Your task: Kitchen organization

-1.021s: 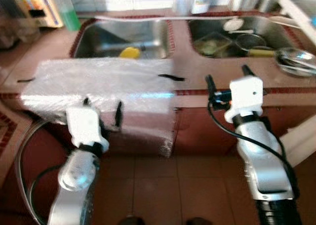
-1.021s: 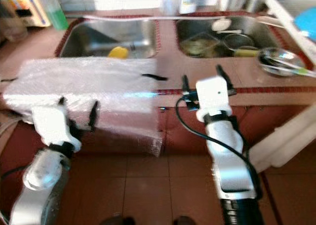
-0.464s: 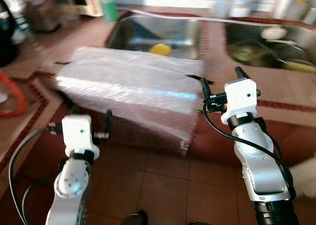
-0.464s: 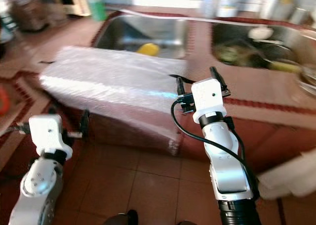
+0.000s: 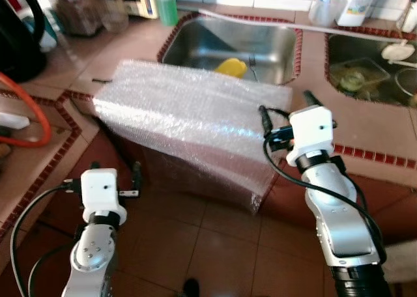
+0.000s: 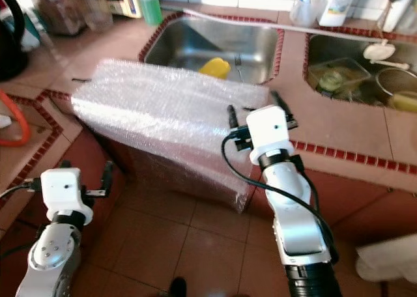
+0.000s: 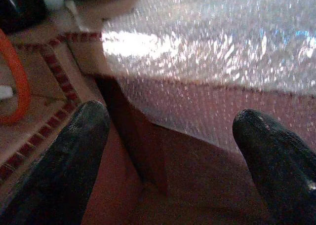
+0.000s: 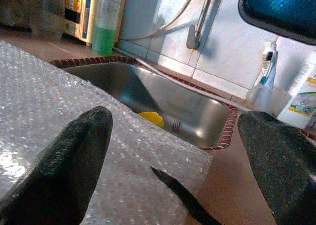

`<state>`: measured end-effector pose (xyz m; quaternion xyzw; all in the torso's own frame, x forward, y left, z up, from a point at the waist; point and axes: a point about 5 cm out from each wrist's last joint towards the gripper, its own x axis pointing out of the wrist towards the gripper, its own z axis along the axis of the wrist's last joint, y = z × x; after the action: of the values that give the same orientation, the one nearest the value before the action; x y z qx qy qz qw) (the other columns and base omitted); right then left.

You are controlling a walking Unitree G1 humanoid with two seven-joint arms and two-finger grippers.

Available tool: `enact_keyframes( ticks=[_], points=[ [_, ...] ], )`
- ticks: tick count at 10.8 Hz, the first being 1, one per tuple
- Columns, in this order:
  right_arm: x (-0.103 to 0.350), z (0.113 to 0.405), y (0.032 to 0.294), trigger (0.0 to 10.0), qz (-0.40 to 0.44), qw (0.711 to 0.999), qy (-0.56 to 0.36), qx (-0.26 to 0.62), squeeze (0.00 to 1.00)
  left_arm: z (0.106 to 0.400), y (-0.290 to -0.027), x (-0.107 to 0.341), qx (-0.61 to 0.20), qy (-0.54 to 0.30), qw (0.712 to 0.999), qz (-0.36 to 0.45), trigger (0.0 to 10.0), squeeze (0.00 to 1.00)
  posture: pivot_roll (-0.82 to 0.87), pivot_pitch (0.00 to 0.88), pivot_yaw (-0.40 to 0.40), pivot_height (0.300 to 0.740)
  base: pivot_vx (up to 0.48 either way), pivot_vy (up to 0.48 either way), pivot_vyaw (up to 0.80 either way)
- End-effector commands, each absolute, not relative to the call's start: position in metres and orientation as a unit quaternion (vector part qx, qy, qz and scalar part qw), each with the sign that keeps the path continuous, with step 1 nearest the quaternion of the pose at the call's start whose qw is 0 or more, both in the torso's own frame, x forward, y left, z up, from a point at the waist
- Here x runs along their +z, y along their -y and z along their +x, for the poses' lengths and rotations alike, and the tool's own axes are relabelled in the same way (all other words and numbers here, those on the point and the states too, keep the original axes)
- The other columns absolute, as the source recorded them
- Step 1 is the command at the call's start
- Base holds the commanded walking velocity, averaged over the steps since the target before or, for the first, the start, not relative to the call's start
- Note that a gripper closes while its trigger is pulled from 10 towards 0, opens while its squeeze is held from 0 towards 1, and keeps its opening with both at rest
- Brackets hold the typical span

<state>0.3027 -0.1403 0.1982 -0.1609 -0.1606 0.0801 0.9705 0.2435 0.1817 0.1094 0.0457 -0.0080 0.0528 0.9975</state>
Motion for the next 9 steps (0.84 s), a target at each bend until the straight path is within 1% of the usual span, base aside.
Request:
enact_keyframes(
  ticks=[1, 4, 6, 9],
  points=[
    [0.195, 0.302, 0.137, 10.0, -0.155, 0.971, 0.155, 0.091, 0.0, 0.24, -0.187, 0.104, 0.064, 0.001, 0.997, 0.053, 10.0, 0.0, -0.07, 0.172, 0.039, 0.74, 0.0, 0.0, 0.8],
    [0.193, 0.301, 0.134, 10.0, -0.155, 0.97, 0.154, 0.103, 0.0, 0.24, -0.188, 0.105, 0.072, 0.011, 0.996, 0.051, 10.0, 0.0, -0.08, 0.172, 0.039, 0.74, 0.0, 0.0, 0.8],
    [0.192, 0.3, 0.13, 10.0, -0.157, 0.968, 0.155, 0.119, 0.0, 0.239, -0.195, 0.108, 0.103, 0.023, 0.992, 0.063, 10.0, 0.0, -0.08, 0.17, 0.039, 0.74, 0.0, 0.0, 0.8],
    [0.191, 0.301, 0.128, 10.0, -0.153, 0.967, 0.155, 0.13, 0.0, 0.238, -0.199, 0.107, 0.119, 0.025, 0.99, 0.066, 10.0, 0.0, -0.07, 0.165, 0.036, 0.74, 0.0, 0.0, 0.8]
  ],
)
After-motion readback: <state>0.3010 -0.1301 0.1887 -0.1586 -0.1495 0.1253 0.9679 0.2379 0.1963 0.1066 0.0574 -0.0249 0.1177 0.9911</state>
